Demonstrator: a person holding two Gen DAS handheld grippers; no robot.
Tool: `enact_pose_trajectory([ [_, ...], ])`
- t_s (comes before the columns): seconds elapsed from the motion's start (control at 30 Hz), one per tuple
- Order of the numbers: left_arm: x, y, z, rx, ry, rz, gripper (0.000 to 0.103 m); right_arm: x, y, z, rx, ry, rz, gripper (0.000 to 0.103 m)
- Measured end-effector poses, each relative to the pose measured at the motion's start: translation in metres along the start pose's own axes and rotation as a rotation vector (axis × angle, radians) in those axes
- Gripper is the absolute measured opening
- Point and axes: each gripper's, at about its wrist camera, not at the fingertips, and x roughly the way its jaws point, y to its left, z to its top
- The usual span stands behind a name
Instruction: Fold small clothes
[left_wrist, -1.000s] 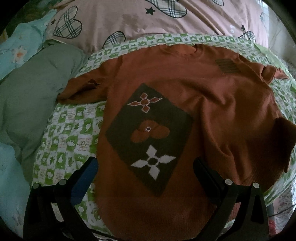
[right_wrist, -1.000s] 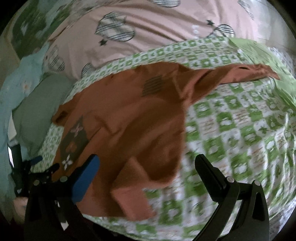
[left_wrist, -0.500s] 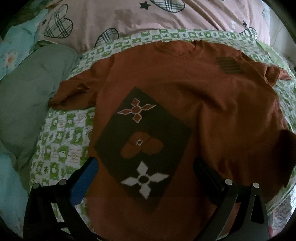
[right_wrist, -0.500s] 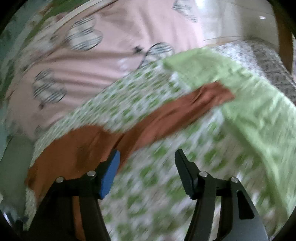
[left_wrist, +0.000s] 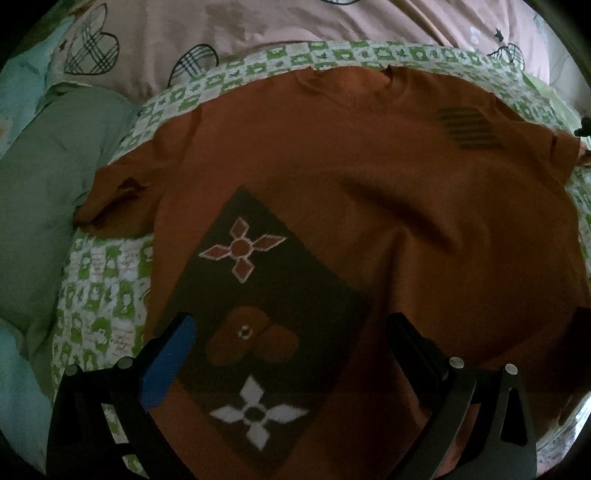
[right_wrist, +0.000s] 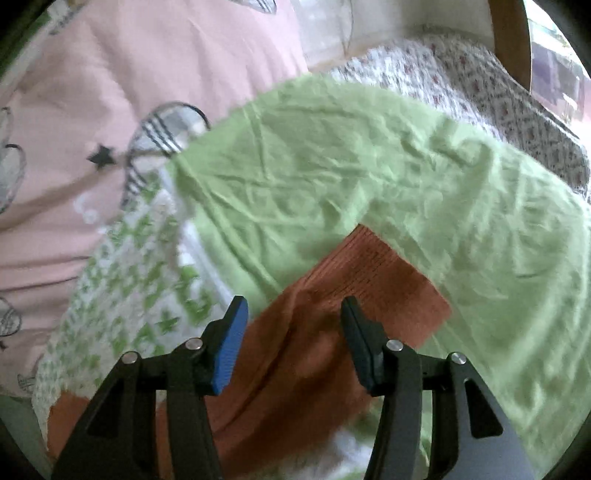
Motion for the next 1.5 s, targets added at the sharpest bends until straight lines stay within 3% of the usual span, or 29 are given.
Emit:
enact_pose_trajectory([
  [0.07, 0.0, -0.004, 0.003, 0.004, -0.002, -0.01, 0.102, 0.005, 0.003, 0.001, -0.037, -0.006, -0.037, 0.03],
  [0.13, -0.001, -0.008, 0.006, 0.005, -0.011, -0.03, 0.103, 0.001, 0.007, 0.0, -0.051, -0.012, 0.021, 0.005],
  [0.37, -0.012, -0.009, 0.001, 0.006, -0.046, -0.068, 0.103, -0.057, 0.077, -0.04, -0.267, -0.081, 0.217, 0.004],
  [0.5, -0.022, 0.0, -0.004, -0.032, -0.063, -0.102, 0.103, -0.086, 0.135, -0.082, -0.34, -0.064, 0.406, 0.004],
  [0.7, -0.021, 0.018, -0.016, -0.069, -0.06, -0.094, 0.103, -0.107, 0.229, -0.163, -0.444, 0.059, 0.645, 0.004],
  [0.87, -0.015, 0.036, -0.023, -0.115, -0.06, -0.111, 0.103, -0.112, 0.313, -0.239, -0.562, 0.184, 0.781, 0.004],
  [1.13, -0.006, 0.069, -0.025, -0.219, -0.076, -0.195, 0.103, -0.1, 0.392, -0.339, -0.695, 0.353, 0.866, 0.004],
  [1.27, 0.008, 0.083, -0.018, -0.261, -0.072, -0.271, 0.102, -0.083, 0.414, -0.384, -0.792, 0.436, 0.815, 0.007],
  [1.43, 0.03, 0.094, 0.008, -0.296, -0.064, -0.352, 0.102, -0.069, 0.396, -0.395, -0.758, 0.5, 0.764, 0.009],
  [1.5, 0.04, 0.097, 0.024, -0.317, -0.059, -0.403, 0.102, -0.074, 0.38, -0.387, -0.714, 0.487, 0.765, 0.019],
])
